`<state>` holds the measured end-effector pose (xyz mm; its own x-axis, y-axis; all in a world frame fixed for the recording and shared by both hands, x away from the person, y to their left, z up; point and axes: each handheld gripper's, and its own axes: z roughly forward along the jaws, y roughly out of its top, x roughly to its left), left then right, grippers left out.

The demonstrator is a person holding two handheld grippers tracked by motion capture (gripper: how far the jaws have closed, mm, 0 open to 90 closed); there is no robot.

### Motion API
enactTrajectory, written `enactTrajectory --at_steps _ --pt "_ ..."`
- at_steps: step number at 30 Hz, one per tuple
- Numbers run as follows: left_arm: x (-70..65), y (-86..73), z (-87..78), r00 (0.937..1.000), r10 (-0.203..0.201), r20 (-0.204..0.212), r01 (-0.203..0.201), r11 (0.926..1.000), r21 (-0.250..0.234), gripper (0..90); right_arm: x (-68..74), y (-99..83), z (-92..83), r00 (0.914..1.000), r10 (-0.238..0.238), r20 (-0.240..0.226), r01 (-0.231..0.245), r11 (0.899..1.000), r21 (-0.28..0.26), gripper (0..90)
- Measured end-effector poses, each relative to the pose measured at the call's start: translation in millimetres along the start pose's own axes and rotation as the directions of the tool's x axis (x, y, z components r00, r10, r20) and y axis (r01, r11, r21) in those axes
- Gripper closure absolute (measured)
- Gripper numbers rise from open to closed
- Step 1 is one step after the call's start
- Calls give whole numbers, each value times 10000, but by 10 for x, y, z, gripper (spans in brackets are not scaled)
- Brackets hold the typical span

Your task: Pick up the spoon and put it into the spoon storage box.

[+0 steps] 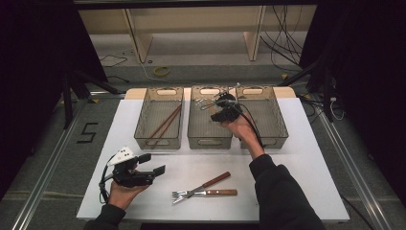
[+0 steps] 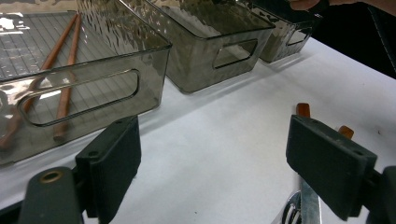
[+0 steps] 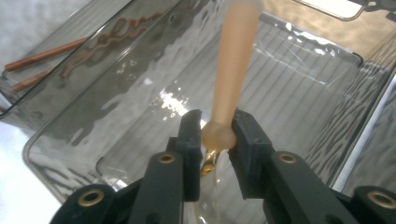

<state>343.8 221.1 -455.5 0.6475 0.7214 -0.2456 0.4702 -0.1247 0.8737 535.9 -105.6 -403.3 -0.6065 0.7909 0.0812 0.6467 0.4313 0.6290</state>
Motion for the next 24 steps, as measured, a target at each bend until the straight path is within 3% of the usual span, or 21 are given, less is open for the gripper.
enactTrajectory --at_steps 5,14,20,24 --pt "1 -2 0 10000 -10 6 10 10000 3 177 -16 22 2 9998 21 -186 -21 10000 37 621" --pt "2 0 -4 10000 -16 -4 16 10000 -17 176 9 20 -136 9975 -199 -673 172 9991 -396 456" --pt "5 -3 -5 10000 -36 -29 36 10000 -4 176 89 -11 -321 9889 -790 -1261 682 9938 -876 377" --pt "3 -3 -8 10000 -41 -34 41 10000 -17 176 188 -60 -452 9758 -1406 -1677 1218 9856 -1175 349"
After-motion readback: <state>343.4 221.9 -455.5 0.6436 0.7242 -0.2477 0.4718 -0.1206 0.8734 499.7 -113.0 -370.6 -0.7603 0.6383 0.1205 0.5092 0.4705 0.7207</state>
